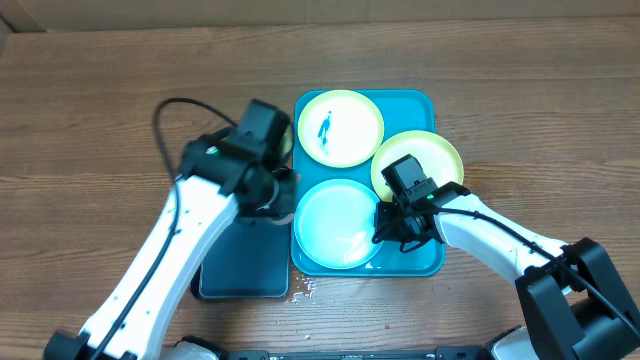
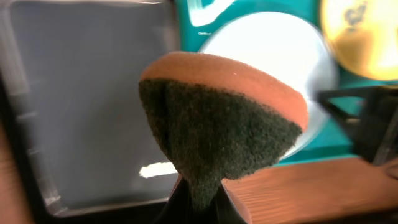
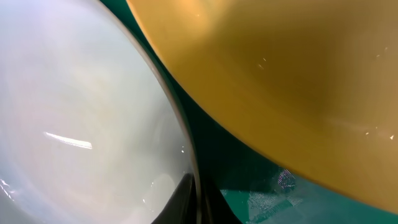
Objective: Clean dirty plates on tray and stack at the side
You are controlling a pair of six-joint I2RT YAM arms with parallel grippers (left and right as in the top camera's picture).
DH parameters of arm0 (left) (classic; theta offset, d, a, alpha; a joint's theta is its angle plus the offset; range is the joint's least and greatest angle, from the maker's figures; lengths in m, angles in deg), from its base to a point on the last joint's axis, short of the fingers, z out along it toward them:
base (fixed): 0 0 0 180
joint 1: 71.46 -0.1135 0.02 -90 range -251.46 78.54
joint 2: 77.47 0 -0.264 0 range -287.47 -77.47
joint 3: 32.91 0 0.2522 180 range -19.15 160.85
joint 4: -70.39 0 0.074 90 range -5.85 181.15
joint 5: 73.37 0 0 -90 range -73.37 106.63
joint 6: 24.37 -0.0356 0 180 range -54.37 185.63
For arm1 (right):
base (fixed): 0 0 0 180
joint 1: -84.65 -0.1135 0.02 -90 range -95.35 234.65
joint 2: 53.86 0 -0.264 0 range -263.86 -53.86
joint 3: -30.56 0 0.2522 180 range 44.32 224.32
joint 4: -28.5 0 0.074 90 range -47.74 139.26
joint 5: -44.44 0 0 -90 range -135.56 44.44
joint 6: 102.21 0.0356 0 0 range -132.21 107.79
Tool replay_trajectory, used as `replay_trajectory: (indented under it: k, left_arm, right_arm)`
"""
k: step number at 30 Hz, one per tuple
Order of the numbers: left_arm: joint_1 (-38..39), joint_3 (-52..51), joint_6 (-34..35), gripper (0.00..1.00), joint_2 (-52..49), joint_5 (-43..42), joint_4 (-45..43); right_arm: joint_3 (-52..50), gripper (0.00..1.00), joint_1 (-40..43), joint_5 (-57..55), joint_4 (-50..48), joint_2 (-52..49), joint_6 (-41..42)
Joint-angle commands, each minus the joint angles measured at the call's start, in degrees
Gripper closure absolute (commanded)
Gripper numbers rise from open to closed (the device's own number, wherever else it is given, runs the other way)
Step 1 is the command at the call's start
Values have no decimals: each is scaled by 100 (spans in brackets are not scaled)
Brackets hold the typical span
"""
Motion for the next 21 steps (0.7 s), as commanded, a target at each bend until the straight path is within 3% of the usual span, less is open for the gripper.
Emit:
replay_trajectory:
  k: [1,8,11,13,15,16,18,21]
  left_arm:
    - [-175,-258,-39,96,15,1145,133]
    - [-522,-2135,120,94,-7,1038,-1224]
    - [-811,-2629,216,96,-7,599,-1652]
    - [-1010,-2643,210,75,-4,284,-1631]
    - [-1178,-2540,160,45,31,57,-1543]
    - [-1276,-2430,149,35,59,-85,-1436]
    - [-1447,-2179,109,23,133,-269,-1172]
    - [-1720,-1674,-44,16,352,-398,-699]
  right_arm:
    - [-72,95,24,-286,105,-136,2]
    - [-72,96,24,-282,157,-136,2]
    - [-72,96,24,-278,284,-136,0]
    - [-70,96,24,-221,365,-133,-2]
    - [-17,96,24,-179,490,-131,0]
    - [66,96,24,-188,638,-129,0]
    - [321,96,15,-404,1043,-105,0]
    - [935,96,-157,-1115,1832,9,-28]
